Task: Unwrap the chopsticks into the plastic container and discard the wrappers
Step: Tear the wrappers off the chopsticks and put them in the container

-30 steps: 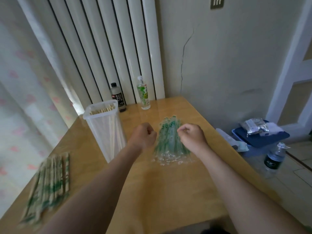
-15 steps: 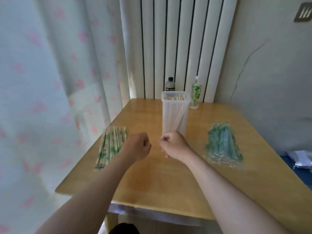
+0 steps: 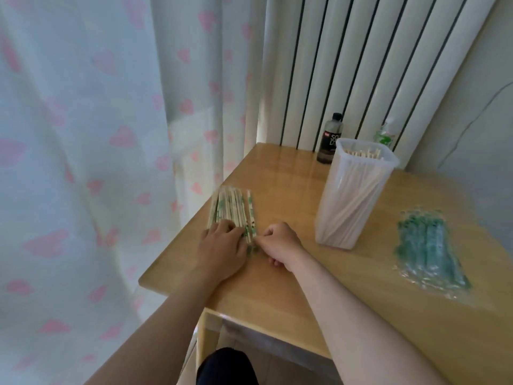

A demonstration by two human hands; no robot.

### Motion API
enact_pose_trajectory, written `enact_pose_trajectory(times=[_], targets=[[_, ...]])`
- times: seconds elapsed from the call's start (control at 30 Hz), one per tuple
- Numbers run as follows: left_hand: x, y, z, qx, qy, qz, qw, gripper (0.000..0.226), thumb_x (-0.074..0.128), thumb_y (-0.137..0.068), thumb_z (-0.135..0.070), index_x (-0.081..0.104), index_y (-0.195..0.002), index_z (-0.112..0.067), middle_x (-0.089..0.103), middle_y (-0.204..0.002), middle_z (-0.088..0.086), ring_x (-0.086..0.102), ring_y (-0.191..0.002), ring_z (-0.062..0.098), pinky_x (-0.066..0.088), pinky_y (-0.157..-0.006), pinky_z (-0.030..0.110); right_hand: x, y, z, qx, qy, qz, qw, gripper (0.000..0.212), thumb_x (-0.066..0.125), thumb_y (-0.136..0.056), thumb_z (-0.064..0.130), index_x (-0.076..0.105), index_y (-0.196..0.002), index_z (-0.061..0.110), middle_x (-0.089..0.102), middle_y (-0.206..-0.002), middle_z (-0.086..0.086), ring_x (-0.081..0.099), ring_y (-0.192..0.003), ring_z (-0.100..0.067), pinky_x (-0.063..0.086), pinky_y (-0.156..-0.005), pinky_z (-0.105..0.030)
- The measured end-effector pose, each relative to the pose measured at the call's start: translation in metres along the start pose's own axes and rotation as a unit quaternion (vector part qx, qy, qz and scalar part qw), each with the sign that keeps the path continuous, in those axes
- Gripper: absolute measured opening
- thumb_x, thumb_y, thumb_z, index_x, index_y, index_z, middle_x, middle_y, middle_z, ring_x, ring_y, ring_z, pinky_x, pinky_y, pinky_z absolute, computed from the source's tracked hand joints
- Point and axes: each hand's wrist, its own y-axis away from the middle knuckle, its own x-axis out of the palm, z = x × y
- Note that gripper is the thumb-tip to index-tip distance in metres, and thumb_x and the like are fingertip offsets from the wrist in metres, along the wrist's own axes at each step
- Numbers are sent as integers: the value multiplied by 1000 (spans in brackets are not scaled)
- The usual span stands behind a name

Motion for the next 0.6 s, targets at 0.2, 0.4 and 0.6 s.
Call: enact_pose_trajectory(times=[0.2, 0.4, 0.6], targets=[[5, -1, 4, -2, 10, -9, 1000, 50, 33, -89, -43, 67, -120, -27, 59, -121, -3, 53, -114, 22, 39, -96, 40, 3, -9, 1, 17, 22, 8, 1000, 32, 62, -86, 32, 52, -57, 20, 57, -50, -3, 62, -51, -25, 53, -58, -33], [5, 0, 5, -3, 25, -8, 1000, 45, 38, -91, -42, 66, -123, -27, 57, -121, -3, 52, -114, 21, 39, -99, 41, -1, -8, -10, 15, -80, -6, 997, 31, 60, -87, 22, 39, -64, 21, 39, -57, -4, 45, -43, -19, 35, -44, -25], [5, 2, 4, -4, 29, -15, 999, 42, 40, -91, -40, 68, -120, -25, 58, -119, -3, 53, -112, 21, 38, -97, 40, 6, -9, -8, 1, -26, -8, 1000, 33, 64, -90, 40, 49, -68, 21, 60, -61, -5, 60, -51, -23, 47, -54, -30]])
